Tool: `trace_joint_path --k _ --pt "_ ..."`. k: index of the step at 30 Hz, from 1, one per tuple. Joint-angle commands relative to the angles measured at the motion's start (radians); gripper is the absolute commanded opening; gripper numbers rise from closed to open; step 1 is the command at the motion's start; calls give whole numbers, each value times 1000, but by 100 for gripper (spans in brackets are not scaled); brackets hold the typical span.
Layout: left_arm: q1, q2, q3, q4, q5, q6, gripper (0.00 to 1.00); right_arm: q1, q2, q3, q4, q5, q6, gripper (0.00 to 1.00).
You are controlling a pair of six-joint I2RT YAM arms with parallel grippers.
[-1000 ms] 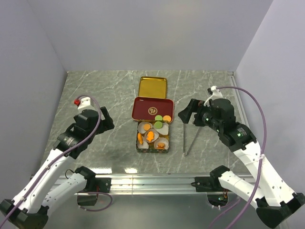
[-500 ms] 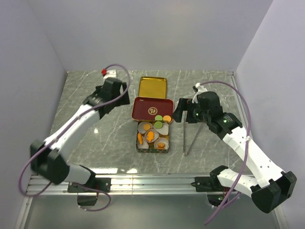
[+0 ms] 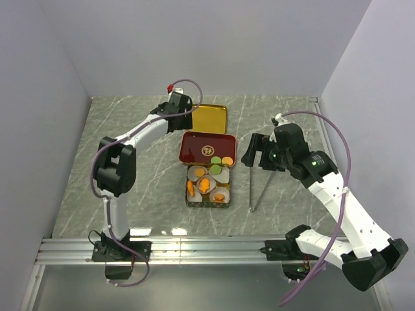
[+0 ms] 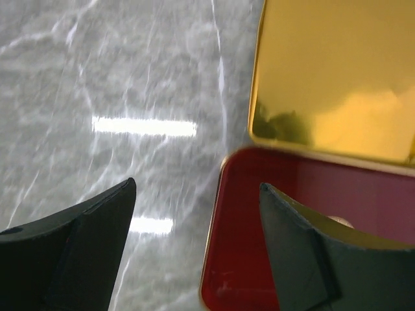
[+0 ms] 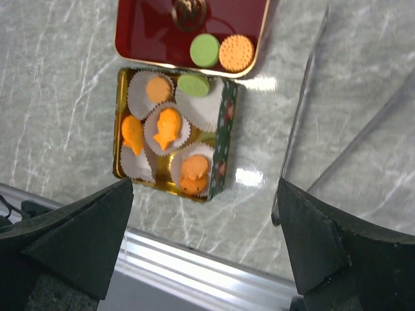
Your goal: Pack the cookies
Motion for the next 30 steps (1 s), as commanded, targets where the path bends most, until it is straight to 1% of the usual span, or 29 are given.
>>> trace_joint_path --k 1,4,6,9,11,15,17,23,26,27,30 --pt "26 54 103 86 70 25 82 -4 -14 67 -77 5 74 98" --pt "29 120 147 89 110 25 79 -3 9 99 -105 5 79 97" --pt "32 144 166 96 148 23 77 -4 27 138 -138 40 71 97" --pt "40 185 183 109 178 11 76 -4 69 179 -159 45 57 97" --pt "49 203 197 116 207 3 76 -4 92 187 -155 36 60 97" --pt "60 285 302 85 227 -2 71 -6 116 191 -152 36 62 97" --pt "72 305 325 85 253 -11 69 -6 123 190 -155 38 62 97" --pt "94 346 353 100 296 -35 63 -6 124 164 -160 39 59 97" --pt "97 365 361 103 316 -37 56 -6 138 165 -163 36 54 97" --pt "97 369 364 103 328 -38 53 -6 144 170 -163 34 50 97" --pt "98 386 364 108 345 -34 50 -6 176 187 -166 33 39 96"
